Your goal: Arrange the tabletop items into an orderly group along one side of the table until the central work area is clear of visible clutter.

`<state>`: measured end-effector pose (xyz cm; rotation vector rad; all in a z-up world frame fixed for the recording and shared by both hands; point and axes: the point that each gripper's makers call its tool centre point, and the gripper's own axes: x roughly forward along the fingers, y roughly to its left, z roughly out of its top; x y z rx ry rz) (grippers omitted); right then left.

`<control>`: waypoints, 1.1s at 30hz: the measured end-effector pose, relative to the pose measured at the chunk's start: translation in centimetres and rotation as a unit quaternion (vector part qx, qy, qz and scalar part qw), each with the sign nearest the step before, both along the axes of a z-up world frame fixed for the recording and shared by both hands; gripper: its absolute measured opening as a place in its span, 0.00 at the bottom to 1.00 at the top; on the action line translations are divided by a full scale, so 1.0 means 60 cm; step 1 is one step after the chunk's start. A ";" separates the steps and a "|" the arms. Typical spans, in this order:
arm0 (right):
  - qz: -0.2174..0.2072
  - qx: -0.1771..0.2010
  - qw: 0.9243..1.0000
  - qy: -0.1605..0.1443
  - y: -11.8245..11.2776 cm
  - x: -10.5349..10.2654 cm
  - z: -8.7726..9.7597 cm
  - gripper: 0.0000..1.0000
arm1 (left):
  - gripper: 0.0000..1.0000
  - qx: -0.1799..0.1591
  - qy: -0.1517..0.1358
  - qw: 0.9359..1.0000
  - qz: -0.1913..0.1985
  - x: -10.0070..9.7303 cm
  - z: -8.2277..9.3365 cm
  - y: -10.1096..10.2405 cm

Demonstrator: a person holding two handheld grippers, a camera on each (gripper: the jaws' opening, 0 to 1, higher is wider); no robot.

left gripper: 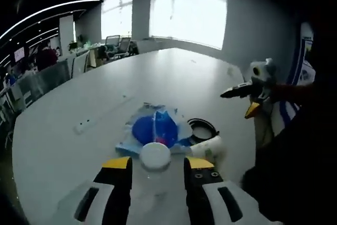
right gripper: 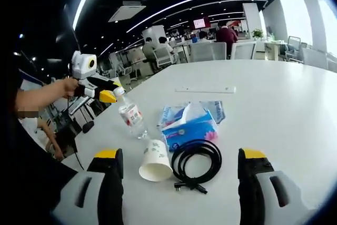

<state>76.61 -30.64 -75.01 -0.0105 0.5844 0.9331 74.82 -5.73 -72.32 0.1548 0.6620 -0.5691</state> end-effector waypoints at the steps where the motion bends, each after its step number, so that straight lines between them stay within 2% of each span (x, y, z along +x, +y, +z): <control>1: 0.000 -0.001 1.000 0.000 0.000 -0.001 0.000 0.86 | 0.35 0.002 -0.024 0.999 -0.027 0.003 0.006 -0.004; 2: 0.000 -0.001 1.000 0.000 -0.001 -0.001 -0.001 0.86 | 0.33 0.003 -0.039 0.998 -0.040 0.005 0.009 -0.004; 3: -0.001 0.000 1.000 0.002 -0.001 -0.001 -0.003 0.86 | 0.31 0.000 -0.041 0.998 -0.043 0.004 0.011 -0.005; 5: -0.002 -0.001 1.000 0.005 -0.003 -0.002 -0.007 0.86 | 0.27 -0.031 -0.060 0.996 -0.058 0.009 0.023 -0.018; 8: -0.003 -0.003 1.000 0.011 -0.006 -0.005 -0.011 0.86 | 0.28 -0.067 -0.057 0.993 -0.078 0.009 0.026 -0.028; 11: 0.004 -0.013 1.000 0.018 -0.006 -0.011 -0.020 0.86 | 0.32 -0.067 -0.053 0.992 -0.091 0.012 0.013 -0.030; 15: 0.008 -0.022 1.000 0.019 -0.003 -0.012 -0.024 0.85 | 0.30 -0.085 -0.043 0.989 -0.112 0.007 0.002 -0.034; 19: 0.011 -0.025 0.999 0.019 0.002 -0.015 -0.024 0.85 | 0.27 -0.076 -0.044 0.989 -0.116 0.013 -0.007 -0.029; 24: 0.020 -0.032 0.999 0.019 0.012 -0.020 -0.026 0.85 | 0.25 -0.078 -0.049 0.988 -0.120 0.016 -0.004 -0.034; 29: 0.015 -0.029 0.999 0.022 0.014 -0.020 -0.031 0.84 | 0.22 -0.064 -0.069 0.987 -0.130 0.020 -0.002 -0.031; 33: 0.007 -0.026 0.999 0.027 0.010 -0.022 -0.037 0.84 | 0.21 -0.055 -0.075 0.987 -0.134 0.017 0.000 -0.036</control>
